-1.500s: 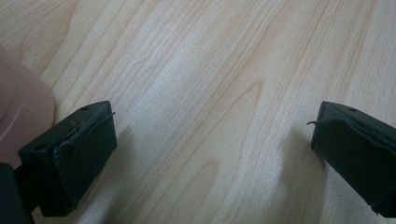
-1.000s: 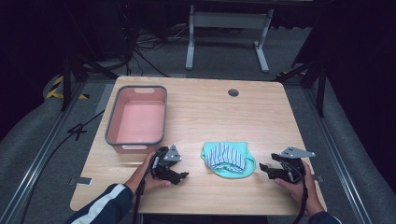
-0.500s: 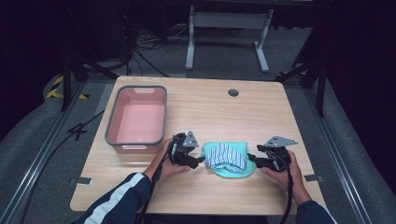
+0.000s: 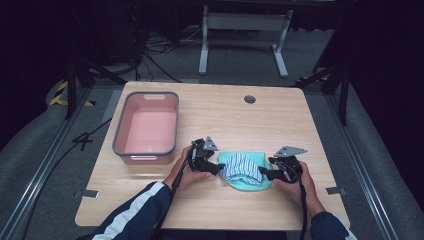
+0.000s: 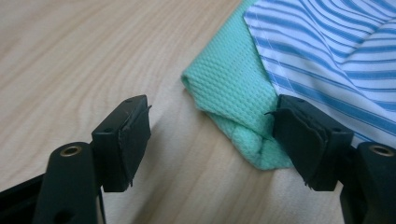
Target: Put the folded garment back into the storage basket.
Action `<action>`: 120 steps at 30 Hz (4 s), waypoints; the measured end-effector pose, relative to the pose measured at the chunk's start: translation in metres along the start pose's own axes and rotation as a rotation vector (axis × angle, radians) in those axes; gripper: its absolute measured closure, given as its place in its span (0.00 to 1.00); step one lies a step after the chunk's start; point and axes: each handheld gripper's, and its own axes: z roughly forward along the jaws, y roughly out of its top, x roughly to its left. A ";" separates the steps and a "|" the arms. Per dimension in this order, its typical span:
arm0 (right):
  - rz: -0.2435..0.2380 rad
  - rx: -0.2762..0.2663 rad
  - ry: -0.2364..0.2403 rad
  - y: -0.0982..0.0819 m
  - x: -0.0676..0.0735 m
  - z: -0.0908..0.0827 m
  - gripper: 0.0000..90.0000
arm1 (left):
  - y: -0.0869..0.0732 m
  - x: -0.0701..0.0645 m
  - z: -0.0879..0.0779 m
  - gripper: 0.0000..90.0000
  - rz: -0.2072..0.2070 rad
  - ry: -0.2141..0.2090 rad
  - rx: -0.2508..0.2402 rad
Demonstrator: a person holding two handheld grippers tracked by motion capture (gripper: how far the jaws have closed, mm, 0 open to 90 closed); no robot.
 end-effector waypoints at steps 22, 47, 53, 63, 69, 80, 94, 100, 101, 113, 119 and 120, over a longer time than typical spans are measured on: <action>-0.018 0.013 0.045 -0.001 0.018 -0.001 0.78 | -0.006 -0.011 -0.003 0.62 0.062 -0.085 -0.040; -0.023 0.015 0.087 -0.004 0.019 -0.007 0.92 | -0.006 -0.012 -0.004 0.91 0.079 -0.178 -0.030; -0.027 0.007 0.090 -0.002 0.020 -0.011 0.92 | 0.003 -0.024 -0.011 0.91 0.138 -0.163 0.019; -0.018 -0.020 0.078 0.002 0.023 -0.024 0.92 | 0.008 -0.024 -0.020 0.91 0.140 -0.158 0.024; -0.007 -0.029 0.083 0.006 0.027 -0.031 0.92 | 0.010 -0.024 -0.025 0.91 0.147 -0.152 0.019; -0.004 -0.061 0.080 0.010 0.033 -0.035 0.92 | 0.013 -0.022 -0.032 0.91 0.145 -0.148 0.017; -0.005 -0.088 0.079 0.022 0.036 -0.037 0.92 | 0.018 -0.017 -0.043 0.91 0.141 -0.125 0.008; -0.033 -0.076 0.086 0.033 0.038 -0.034 0.92 | 0.025 -0.015 -0.057 0.92 0.159 -0.094 0.007; -0.036 -0.075 0.088 0.036 0.039 -0.033 0.92 | 0.025 -0.014 -0.059 0.92 0.158 -0.095 0.006; -0.079 -0.099 0.092 0.075 0.050 -0.039 0.92 | 0.034 0.003 -0.088 0.91 0.155 -0.049 -0.006; -0.113 -0.110 0.095 0.102 0.057 -0.041 0.92 | 0.038 0.015 -0.113 0.91 0.149 -0.009 -0.021; -0.117 -0.113 0.096 0.105 0.058 -0.041 0.92 | 0.038 0.017 -0.118 0.92 0.146 -0.002 -0.024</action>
